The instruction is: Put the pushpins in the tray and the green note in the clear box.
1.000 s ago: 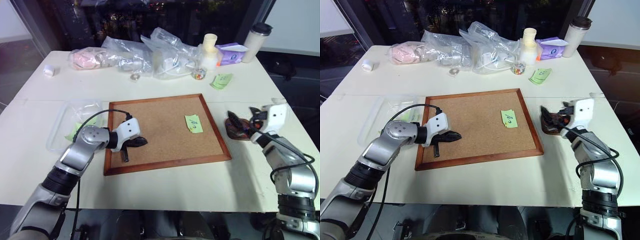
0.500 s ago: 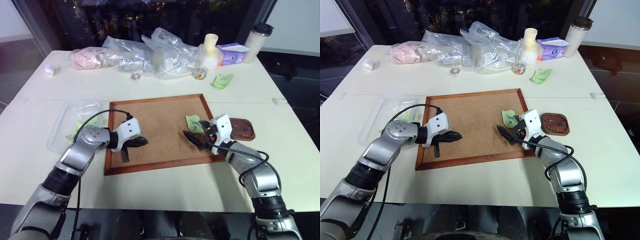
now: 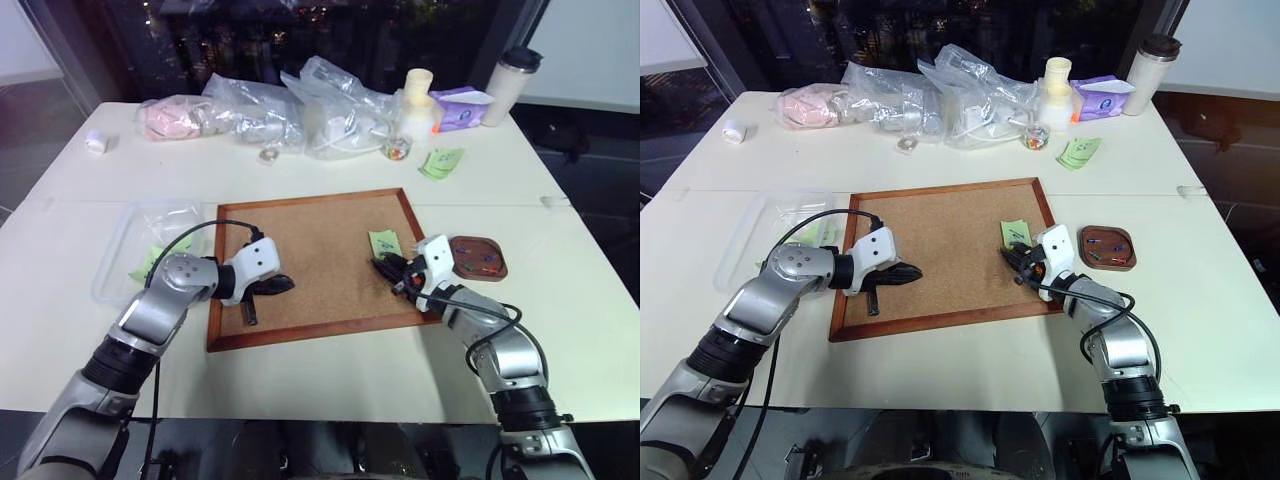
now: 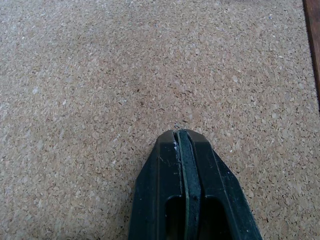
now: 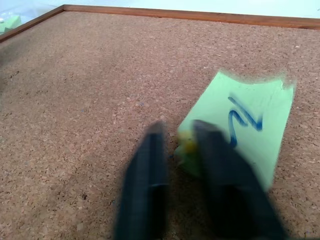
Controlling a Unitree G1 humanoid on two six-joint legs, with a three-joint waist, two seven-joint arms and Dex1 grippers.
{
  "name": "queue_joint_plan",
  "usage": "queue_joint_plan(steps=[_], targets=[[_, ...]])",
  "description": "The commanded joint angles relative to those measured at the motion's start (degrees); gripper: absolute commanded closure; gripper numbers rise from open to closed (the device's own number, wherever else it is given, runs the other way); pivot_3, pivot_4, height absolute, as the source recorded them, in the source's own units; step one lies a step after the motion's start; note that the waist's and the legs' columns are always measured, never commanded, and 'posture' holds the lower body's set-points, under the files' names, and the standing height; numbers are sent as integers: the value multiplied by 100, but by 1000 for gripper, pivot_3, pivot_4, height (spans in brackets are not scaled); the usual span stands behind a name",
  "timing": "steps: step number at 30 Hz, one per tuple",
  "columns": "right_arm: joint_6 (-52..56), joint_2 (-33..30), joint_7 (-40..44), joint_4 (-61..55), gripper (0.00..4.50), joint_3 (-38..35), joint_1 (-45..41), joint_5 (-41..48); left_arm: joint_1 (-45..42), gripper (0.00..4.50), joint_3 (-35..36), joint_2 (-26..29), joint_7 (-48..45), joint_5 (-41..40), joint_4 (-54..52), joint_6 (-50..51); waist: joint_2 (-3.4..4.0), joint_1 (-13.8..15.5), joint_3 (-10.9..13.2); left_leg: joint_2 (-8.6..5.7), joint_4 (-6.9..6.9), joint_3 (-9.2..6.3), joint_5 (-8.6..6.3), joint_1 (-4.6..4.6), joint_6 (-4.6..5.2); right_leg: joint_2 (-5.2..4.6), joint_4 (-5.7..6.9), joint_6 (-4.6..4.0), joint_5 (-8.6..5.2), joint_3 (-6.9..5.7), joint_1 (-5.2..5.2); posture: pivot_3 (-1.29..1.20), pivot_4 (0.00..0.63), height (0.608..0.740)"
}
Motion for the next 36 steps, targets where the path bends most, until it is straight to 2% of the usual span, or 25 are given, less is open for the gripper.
queue_joint_plan(steps=[1,9,15,22,25,28,33,36], targets=[[-5,39,57,62,4417,127,71,-113,120,4500,-131,59,19,187,157,122,-1,1,-1,1,-2,-1,0,3,0,1,-1,0,0,-1,2,0,150,735],[-109,-49,35,-133,4417,122,144,-303,104,4500,-128,47,29,192,198,104,-2,2,-1,1,-4,0,0,6,0,0,-2,-1,0,0,4,0,150,735],[6,-89,-147,-706,4417,-194,-2,-151,50,4500,-97,58,-6,165,210,93,-1,6,0,1,-5,0,0,5,0,-1,-2,-1,0,0,2,0,150,735],[356,-151,-252,-1390,4417,-354,-3,4,-271,4500,245,-83,-187,-271,274,118,-5,13,4,1,-5,0,0,-2,0,-2,-2,-1,0,0,-4,0,150,735],[438,-175,-275,-1507,4417,-378,20,30,-589,4500,548,-203,-322,-699,327,310,-9,21,7,0,-2,-2,0,-24,0,-2,-2,0,0,-1,-21,0,150,735],[451,-185,-292,-1513,4417,-384,9,25,-1156,4500,1064,-547,-206,-1299,572,796,-15,45,11,-1,19,-12,2,-90,0,-1,7,2,2,-10,-81,0,150,735],[425,-192,-281,-1434,4417,-384,-76,7,-2139,4500,1440,-966,-170,-1728,1499,1267,-17,17,12,-5,12,-9,1,-93,1,0,-3,4,1,-10,-82,0,150,735],[381,-202,-260,-1373,4500,-377,-159,-15,-2690,3590,1777,-1417,-14,-2214,2213,2038,-18,5,15,-5,11,-6,1,-92,0,1,-2,7,0,-11,-80,0,150,735]])
